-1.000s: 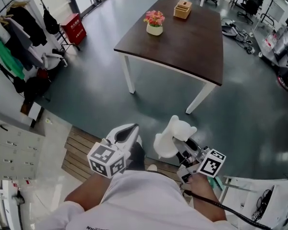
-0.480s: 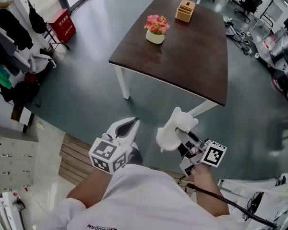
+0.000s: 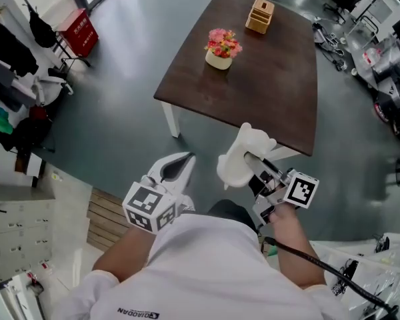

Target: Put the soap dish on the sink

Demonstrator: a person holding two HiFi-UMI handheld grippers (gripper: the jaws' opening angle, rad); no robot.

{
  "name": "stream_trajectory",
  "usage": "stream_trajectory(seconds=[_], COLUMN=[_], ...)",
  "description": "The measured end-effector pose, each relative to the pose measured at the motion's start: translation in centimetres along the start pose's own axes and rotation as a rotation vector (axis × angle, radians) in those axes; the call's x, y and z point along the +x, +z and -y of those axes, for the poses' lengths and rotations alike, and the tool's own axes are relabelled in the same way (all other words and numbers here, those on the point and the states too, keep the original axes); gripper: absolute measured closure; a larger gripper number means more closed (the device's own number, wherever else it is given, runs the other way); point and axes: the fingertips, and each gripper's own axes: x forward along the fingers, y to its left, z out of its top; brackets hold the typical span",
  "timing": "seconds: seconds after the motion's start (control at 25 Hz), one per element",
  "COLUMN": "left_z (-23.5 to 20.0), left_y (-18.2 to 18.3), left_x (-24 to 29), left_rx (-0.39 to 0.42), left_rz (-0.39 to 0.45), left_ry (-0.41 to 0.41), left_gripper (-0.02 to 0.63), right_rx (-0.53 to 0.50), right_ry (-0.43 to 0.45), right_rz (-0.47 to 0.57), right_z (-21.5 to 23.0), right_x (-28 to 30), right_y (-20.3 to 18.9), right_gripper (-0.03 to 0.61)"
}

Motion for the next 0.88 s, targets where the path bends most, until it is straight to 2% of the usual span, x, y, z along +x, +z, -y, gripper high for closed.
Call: stream_trajectory(seconds=[0.2,0.44,0.64,0.76,0.88], left_z=[-3.4,-7.7,-10.8,-12.3,-13.9], left_y=[0.5,3.6,5.9,7.2,7.6], left_x=[1.3,6.0,9.5,11.2,12.7], left_rx=[-0.016,0.02,-0.038,-0.013,0.017], left_rz=[-0.029,-0.037,-0.067,-0.065,-0.075], left_ry=[0.02,0.036,0.048,0.073,0.091], left_gripper=[0.609,0.609,0.609,0.609,0.609], right_rx=[0.041,0.096,0.167,0.188,0.218], right_ry=[0.005,-0.014,-0.039,-0.026,-0.125], right_rz=[0.022,0.011,-0.045,-0.089,-0.154], right_z=[1.1,5.9,11.4,13.5,16.7], right_x=[3.0,6.6,10.4,12.4,13.5], right_y=[2.1,4.8,6.9,7.5,6.9], right_gripper=[0.442,0.442,0.44,0.442,0.442])
